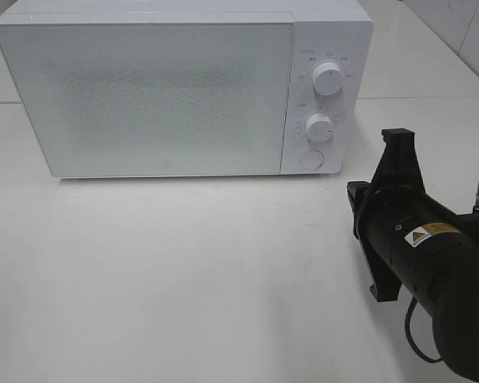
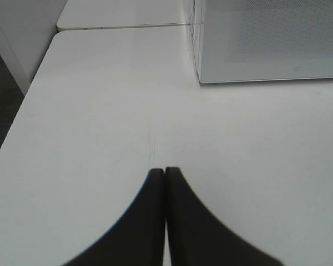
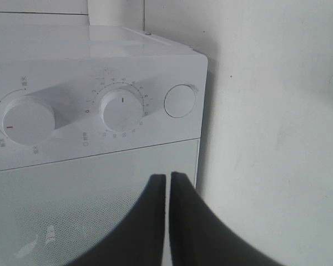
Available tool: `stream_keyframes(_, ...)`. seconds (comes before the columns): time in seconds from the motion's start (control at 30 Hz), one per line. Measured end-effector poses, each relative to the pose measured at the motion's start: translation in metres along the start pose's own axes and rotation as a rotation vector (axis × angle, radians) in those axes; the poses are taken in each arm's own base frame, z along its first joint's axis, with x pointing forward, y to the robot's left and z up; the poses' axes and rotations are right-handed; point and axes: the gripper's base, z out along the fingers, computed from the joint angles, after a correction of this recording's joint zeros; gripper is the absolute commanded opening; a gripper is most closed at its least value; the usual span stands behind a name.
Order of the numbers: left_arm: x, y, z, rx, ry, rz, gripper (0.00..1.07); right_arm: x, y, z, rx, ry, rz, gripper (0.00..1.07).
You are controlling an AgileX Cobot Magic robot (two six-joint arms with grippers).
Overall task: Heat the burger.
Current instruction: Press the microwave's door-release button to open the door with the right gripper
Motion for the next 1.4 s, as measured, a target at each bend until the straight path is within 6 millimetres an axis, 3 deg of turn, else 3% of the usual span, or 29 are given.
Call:
stream_keyframes(0.33,0.000,0.000,0.000,0.000,0.000,0.000,0.00,-0.002,0.000,0.002,0.005,-0.006,0.029,0.01)
stream_keyframes(0.53,0.000,0.000,0.000,0.000,0.000,0.000,0.00,-0.007,0.005,0.013,0.000,-0.012,0.022,0.01)
stream_keyframes(0.97,0.000,0.000,0.000,0.000,0.000,0.000,0.00,0.006,0.008,0.069,0.042,0.012,0.030,0.01)
stream_keyframes(1.4,0.000,0.000,0.000,0.000,0.000,0.000,0.00,0.010,0.001,0.110,0.078,0.023,0.034,0.01)
